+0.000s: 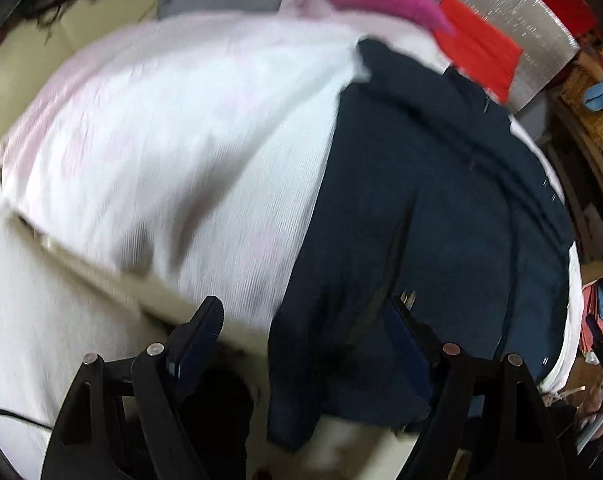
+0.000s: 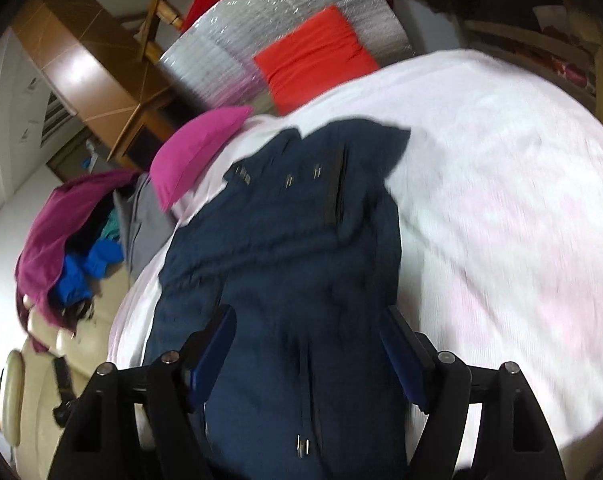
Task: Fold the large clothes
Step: 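Lift the navy jacket off the bed with both grippers, letting it hang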
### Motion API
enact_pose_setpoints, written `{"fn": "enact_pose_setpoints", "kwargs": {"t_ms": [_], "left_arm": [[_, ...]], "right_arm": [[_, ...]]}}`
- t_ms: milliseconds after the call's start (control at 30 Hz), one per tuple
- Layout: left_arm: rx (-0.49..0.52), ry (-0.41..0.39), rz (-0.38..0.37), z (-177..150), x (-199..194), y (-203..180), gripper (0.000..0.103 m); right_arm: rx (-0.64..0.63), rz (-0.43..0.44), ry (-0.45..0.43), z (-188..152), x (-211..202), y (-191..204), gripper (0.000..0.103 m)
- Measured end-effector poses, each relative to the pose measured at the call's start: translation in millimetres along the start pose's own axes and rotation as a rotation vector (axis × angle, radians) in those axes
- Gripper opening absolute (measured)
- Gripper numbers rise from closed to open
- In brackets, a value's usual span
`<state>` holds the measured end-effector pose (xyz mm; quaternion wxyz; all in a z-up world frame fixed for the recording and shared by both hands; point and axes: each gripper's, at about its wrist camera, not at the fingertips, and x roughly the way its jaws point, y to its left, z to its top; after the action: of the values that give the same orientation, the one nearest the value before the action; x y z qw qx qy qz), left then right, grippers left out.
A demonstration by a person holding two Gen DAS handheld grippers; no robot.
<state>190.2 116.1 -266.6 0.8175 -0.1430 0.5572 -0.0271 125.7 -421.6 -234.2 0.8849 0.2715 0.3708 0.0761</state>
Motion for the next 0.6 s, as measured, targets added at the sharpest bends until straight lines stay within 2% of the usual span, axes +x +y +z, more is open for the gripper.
{"fn": "enact_pose_setpoints", "kwargs": {"t_ms": [167, 233, 400, 500, 600], "left_arm": [[-0.013, 0.167, 0.009, -11.2, 27.2, 1.2, 0.082], [0.002, 0.247, 0.021, -15.5, 44.2, -2.5, 0.082], [0.029, 0.278, -0.019, -21.2, 60.4, -12.7, 0.082], [0.077, 0.250, -0.024, -22.1, 60.4, -21.7, 0.080], [0.096, 0.236, -0.047, -21.8, 59.5, -26.4, 0.062]], "right_arm": [[-0.016, 0.002, 0.098, -38.4, -15.2, -5.9, 0.079], [-0.010, -0.007, 0.136, -48.6, -16.6, -10.2, 0.083], [0.027, -0.102, 0.303, -78.0, 6.1, -27.5, 0.084], [0.022, -0.173, 0.386, -92.9, 29.9, -32.6, 0.084], [0.056, -0.201, 0.436, -106.0, 52.4, -43.0, 0.084]]}}
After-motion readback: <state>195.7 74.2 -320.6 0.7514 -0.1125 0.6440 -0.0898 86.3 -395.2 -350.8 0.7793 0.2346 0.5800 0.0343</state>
